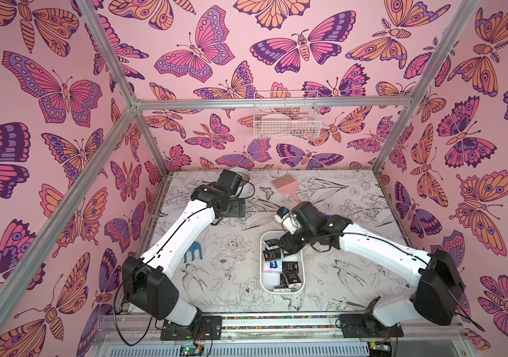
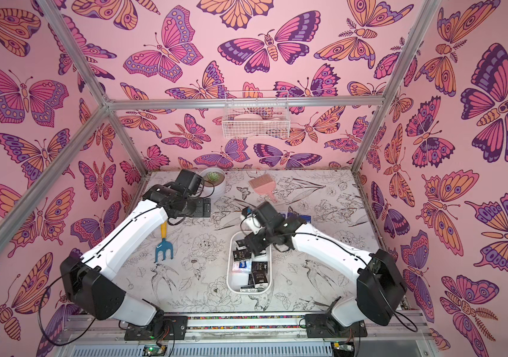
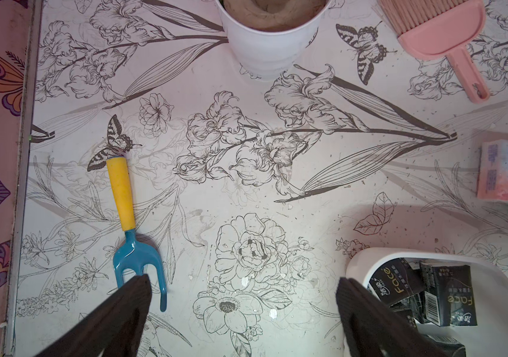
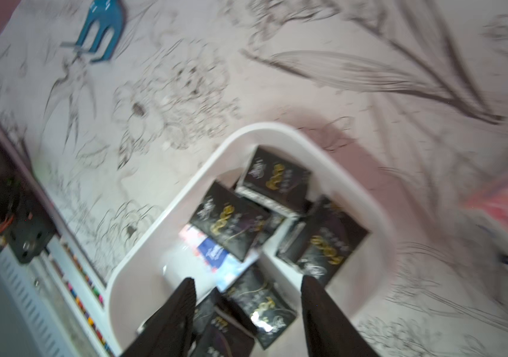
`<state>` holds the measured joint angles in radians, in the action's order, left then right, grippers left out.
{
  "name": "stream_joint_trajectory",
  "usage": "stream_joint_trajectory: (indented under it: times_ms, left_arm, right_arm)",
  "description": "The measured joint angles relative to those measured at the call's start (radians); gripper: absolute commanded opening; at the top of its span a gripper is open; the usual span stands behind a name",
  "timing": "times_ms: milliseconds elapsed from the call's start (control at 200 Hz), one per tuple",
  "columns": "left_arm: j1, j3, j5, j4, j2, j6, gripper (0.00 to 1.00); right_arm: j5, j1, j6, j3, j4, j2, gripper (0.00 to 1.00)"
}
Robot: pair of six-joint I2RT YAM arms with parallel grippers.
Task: Take the pocket tissues out of the storage box
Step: Pick up the pocket tissues from the storage box.
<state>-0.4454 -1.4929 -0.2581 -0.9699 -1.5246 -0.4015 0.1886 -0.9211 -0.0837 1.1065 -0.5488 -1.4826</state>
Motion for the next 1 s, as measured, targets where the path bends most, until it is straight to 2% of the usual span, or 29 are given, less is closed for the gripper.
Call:
stream_joint_trajectory:
  times_ms: [95,295,601,1001]
  left_arm:
    - [0.0,0.001,-0.001,0.0,0.0,0.0,1.0]
    - [0.0,0.019,-0.014,0.0,0.012,0.0,1.0]
    - [0.005,0.034,-0.028,0.0,0.031,0.0,1.0]
    - [0.01,0.034,-0.031,0.0,0.045,0.0,1.0]
  right_arm:
    - [0.007,-0.064,0.043,-0.015,0.0,-0.033,0.58]
    - [0.0,-0.114,0.133,-0.016,0.004,-0.124,0.58]
    - [-0.013,-0.126,0.171,-0.015,0.011,-0.245,0.61]
    - [-0.175,-0.13,0.202,0.035,0.037,-0.307,0.65]
